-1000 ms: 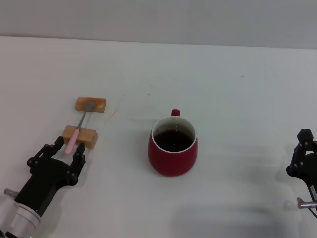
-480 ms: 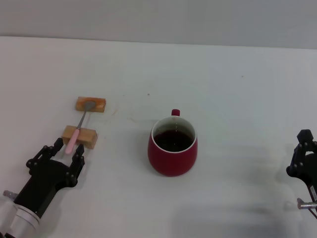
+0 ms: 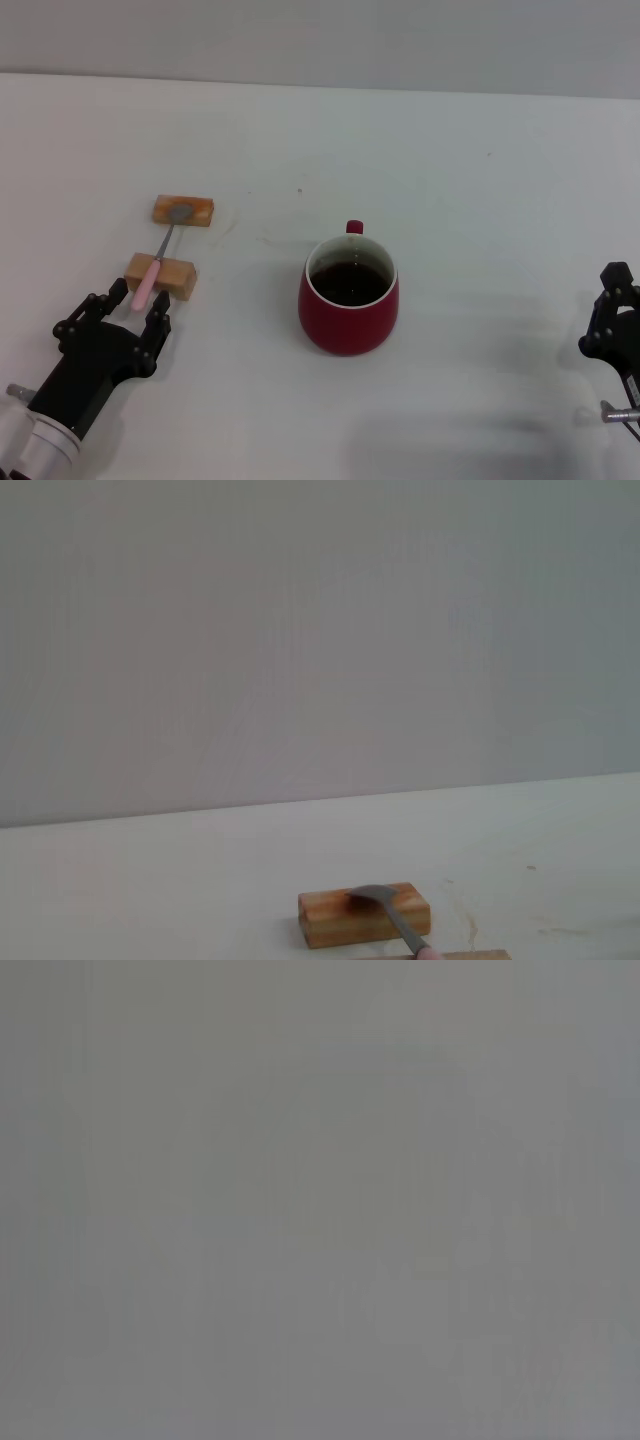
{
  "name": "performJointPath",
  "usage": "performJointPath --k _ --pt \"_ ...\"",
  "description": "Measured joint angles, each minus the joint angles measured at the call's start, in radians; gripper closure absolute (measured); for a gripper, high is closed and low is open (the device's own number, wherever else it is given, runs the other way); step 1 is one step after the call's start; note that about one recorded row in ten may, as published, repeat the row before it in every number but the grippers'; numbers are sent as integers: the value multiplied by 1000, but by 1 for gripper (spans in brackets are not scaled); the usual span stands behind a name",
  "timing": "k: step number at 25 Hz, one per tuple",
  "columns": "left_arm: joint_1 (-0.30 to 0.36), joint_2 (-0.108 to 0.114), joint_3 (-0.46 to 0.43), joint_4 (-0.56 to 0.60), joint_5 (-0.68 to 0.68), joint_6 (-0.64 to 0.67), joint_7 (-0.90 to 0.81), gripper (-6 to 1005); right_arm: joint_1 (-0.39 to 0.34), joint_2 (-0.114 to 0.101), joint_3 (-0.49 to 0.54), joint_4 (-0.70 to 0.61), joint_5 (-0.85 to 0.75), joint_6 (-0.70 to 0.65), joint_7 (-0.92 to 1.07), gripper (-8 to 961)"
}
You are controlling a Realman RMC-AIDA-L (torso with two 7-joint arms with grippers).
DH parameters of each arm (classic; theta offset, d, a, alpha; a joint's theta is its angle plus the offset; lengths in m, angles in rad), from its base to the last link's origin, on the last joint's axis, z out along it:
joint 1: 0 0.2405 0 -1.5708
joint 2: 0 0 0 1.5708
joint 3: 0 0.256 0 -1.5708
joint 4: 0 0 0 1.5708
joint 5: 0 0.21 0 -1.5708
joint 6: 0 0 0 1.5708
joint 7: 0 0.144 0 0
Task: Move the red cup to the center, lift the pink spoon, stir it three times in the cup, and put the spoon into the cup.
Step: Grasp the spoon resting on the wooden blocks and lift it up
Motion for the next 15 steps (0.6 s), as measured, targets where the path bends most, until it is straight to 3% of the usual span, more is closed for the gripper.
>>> performJointPath --k 15 --pt "2 -2 0 0 0 0 0 500 -3 0 -3 3 0 0 0 953"
